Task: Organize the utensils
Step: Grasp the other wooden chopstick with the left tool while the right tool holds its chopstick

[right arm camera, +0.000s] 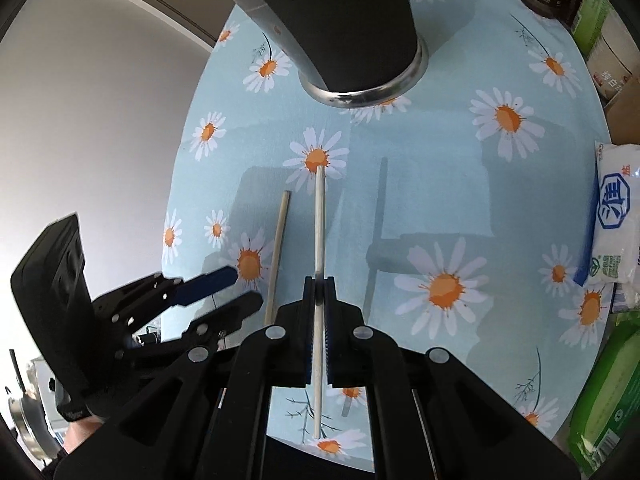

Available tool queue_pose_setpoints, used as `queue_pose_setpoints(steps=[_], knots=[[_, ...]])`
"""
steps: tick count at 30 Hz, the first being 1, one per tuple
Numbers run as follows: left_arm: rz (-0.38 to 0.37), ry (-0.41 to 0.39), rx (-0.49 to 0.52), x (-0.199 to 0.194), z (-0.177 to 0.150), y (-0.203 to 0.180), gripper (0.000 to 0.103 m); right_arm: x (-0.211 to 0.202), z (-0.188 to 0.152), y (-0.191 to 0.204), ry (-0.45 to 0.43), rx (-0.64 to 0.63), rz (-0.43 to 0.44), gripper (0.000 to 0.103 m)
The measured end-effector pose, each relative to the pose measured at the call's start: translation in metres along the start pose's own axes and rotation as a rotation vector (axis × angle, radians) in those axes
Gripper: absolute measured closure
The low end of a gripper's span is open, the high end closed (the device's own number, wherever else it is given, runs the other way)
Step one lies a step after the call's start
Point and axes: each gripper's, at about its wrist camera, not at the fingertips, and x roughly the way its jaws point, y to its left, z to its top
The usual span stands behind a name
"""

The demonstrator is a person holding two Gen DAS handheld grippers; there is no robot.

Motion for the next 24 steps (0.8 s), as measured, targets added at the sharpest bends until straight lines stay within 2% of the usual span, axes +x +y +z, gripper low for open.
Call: queue_pose_setpoints(steps=[6, 7, 8, 10, 15, 21, 24], knots=[[0.106, 0.056, -0.019, 0.019, 0.009, -0.016, 0.070, -0.007, -0.002, -0.013, -0.024, -0.019, 0.032, 0.098], [0.121, 0.061, -0.025, 0.020, 0.010, -0.017, 0.073, -0.007, -0.003, -0.015, -0.024, -0.023, 0.039, 0.098], [0.141, 0.069, -0.031, 0.022, 0.011, -0.019, 0.080, -0.008, -0.004, -0.016, -0.026, -0.027, 0.044, 0.098], [0.179, 0.076, -0.050, 0.025, 0.015, -0.020, 0.085, -0.012, -0.006, -0.021, -0.032, -0.034, 0.052, 0.098], [0.199, 0.103, -0.103, 0.030, 0.024, -0.020, 0.088, -0.019, -0.007, -0.036, -0.035, -0.046, 0.080, 0.098], [0.296, 0.122, -0.085, 0.041, 0.029, -0.039, 0.095, -0.018, -0.009, -0.052, -0.009, -0.036, 0.134, 0.098], [0.321, 0.120, -0.100, 0.044, 0.032, -0.043, 0.099, -0.015, -0.011, -0.058, 0.008, -0.025, 0.168, 0.098]])
